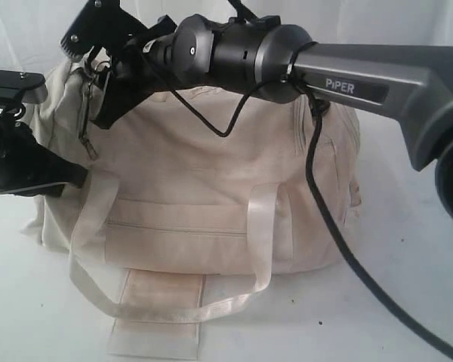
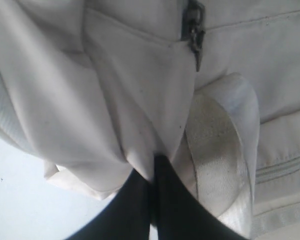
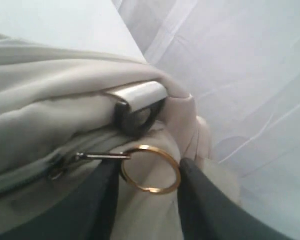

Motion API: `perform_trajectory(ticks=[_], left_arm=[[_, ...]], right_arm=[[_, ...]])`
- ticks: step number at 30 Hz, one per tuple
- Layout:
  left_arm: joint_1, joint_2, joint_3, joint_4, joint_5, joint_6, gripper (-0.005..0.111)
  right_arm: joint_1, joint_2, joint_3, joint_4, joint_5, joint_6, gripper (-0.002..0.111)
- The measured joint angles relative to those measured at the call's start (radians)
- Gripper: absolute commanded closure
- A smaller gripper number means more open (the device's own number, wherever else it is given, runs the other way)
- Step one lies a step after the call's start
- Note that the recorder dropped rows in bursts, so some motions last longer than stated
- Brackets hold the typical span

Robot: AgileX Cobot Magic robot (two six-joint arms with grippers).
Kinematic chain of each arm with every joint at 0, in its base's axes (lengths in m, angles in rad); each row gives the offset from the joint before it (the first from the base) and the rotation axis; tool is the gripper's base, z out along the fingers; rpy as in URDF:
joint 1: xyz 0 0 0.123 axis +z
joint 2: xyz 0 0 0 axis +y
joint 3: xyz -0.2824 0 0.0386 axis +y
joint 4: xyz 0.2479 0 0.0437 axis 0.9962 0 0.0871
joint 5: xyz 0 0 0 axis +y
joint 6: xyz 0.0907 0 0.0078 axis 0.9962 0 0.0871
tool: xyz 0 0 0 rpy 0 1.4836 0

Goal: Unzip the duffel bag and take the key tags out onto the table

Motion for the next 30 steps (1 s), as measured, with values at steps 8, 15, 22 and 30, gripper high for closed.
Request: perform_trajectory(ticks=[8,15,22,30], left_arm=[[0.0,0.0,0.0,-0.001,-0.004,0.0,0.107],[0.0,0.0,0.0,-0.001,-0.004,0.0,0.107],[0.0,0.0,0.0,-0.005,-0.004,0.0,0.107],[0.0,0.0,0.0,-0.007,-0.002,0.005,0.107]], right_arm=[[-0.027,0.079,-0.13,0.0,0.011,0.011,0.108],[-0.052,0.132,-0.206,0.0,0.011,0.035,0.108],[-0.079,0.17,-0.27,0.002,0.02,0.065,0.108],[-0.085,0.187,-0.298,0.002,0.047,0.083,0.108]])
